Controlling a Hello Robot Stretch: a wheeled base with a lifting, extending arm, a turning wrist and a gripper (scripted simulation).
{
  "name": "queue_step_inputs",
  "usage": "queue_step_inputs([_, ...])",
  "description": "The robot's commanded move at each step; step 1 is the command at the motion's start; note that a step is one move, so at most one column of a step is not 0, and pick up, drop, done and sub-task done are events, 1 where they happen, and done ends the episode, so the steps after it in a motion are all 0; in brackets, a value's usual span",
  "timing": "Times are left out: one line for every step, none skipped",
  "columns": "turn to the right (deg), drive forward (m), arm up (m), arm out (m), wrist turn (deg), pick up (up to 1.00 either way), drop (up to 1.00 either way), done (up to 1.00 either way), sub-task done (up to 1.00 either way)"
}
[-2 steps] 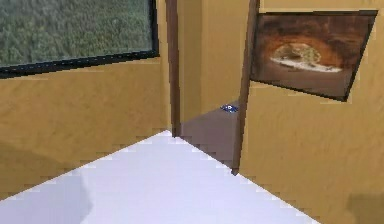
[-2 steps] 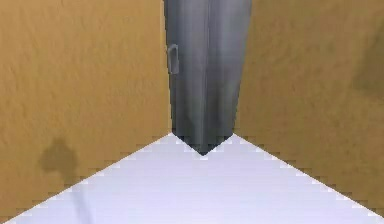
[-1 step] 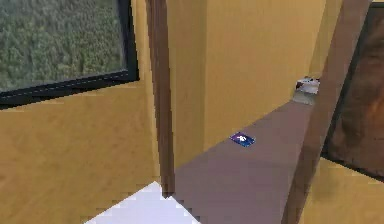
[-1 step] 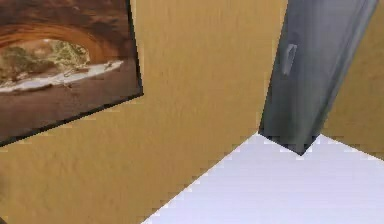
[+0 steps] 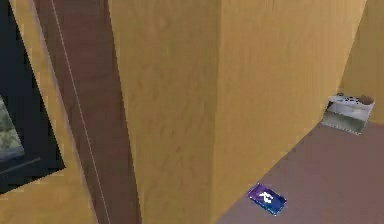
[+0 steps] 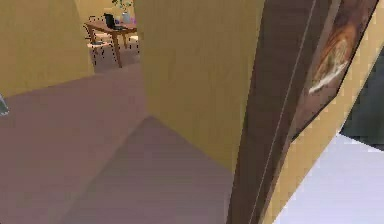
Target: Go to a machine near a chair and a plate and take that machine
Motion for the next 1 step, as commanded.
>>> queue_step_inputs([45.0,0.0,0.0,0.0,0.0,0.0,0.0,0.0,0.0])
